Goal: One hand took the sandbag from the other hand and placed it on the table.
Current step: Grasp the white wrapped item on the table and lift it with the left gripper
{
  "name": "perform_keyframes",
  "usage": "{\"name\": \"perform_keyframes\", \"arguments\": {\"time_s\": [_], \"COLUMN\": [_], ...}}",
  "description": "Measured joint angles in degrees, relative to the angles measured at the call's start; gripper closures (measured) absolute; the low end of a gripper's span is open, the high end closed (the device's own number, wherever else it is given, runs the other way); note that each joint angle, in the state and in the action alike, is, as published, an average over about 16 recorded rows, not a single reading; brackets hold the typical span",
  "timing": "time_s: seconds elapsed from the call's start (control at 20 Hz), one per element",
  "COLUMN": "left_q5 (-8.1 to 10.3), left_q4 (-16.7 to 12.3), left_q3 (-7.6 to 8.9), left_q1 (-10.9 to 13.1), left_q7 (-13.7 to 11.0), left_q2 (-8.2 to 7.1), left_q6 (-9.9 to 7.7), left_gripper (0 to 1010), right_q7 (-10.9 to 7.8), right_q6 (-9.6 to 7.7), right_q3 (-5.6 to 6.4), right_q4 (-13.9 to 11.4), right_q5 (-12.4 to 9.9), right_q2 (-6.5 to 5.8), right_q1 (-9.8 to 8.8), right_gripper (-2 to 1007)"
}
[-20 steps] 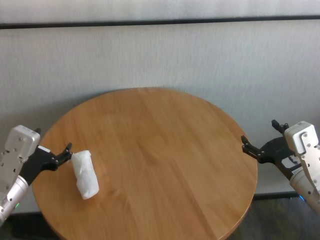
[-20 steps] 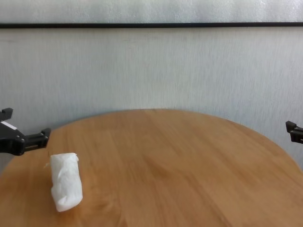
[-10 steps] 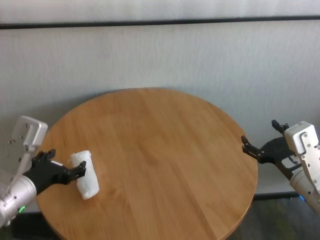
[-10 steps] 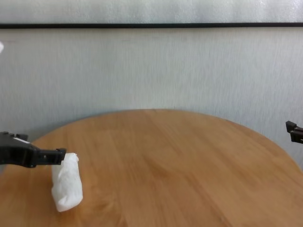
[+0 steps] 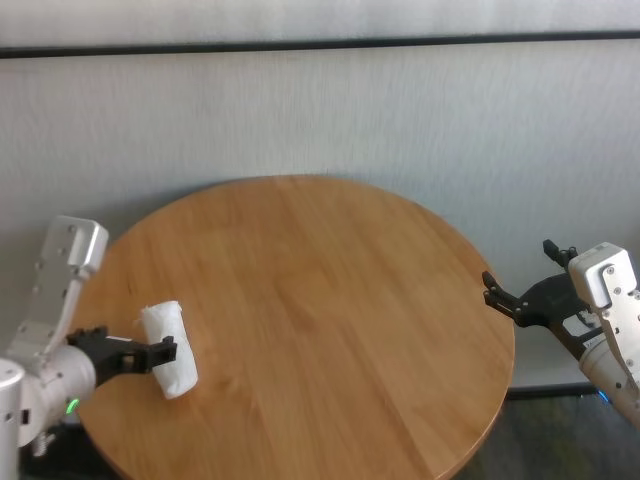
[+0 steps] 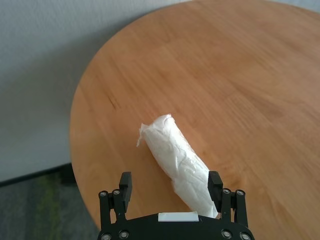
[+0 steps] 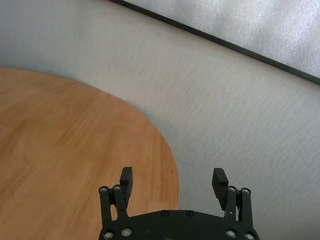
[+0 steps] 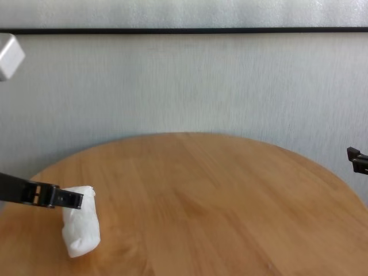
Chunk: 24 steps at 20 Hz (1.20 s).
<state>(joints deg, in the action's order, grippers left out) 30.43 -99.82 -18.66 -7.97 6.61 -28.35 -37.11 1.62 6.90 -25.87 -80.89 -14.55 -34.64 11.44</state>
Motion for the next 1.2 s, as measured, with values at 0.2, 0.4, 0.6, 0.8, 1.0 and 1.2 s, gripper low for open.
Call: {"name": "perform_keyframes", "arguments": {"time_s": [0.2,0.4,0.6,0.8,1.0,1.2], "left_q5": [-0.15,-1.16,-2.30,-3.21,-4.00,-4.71], "left_q4": [-0.1,0.3,1.1,2.1,3.3,4.7], "left_q3": [0.11,-0.21,-0.61,-0.91,-1.07,-1.22], "left_q1": [-1.0,-1.9,-2.7,-3.2,-3.6,-4.0], "left_q7": [4.0,7.0,8.9,10.3,11.3,11.8], "left_q2": [3.60,6.68,9.07,10.90,12.47,13.60], "left_q6": [-5.20,-7.96,-9.31,-10.26,-10.95,-11.33], "left_gripper": [8,8,8,8,8,8], "right_q7": [0.00,0.00,0.00,0.00,0.00,0.00], "right_q6": [0.00,0.00,0.00,0.00,0.00,0.00], "right_q3": [0.00,0.00,0.00,0.00,0.00,0.00], "right_q4": [0.0,0.0,0.0,0.0,0.0,0.0], "right_q5": [0.0,0.0,0.0,0.0,0.0,0.0], "right_q2": [0.00,0.00,0.00,0.00,0.00,0.00], "right_q1": [0.00,0.00,0.00,0.00,0.00,0.00], "right_gripper": [4,4,4,4,4,4]}}
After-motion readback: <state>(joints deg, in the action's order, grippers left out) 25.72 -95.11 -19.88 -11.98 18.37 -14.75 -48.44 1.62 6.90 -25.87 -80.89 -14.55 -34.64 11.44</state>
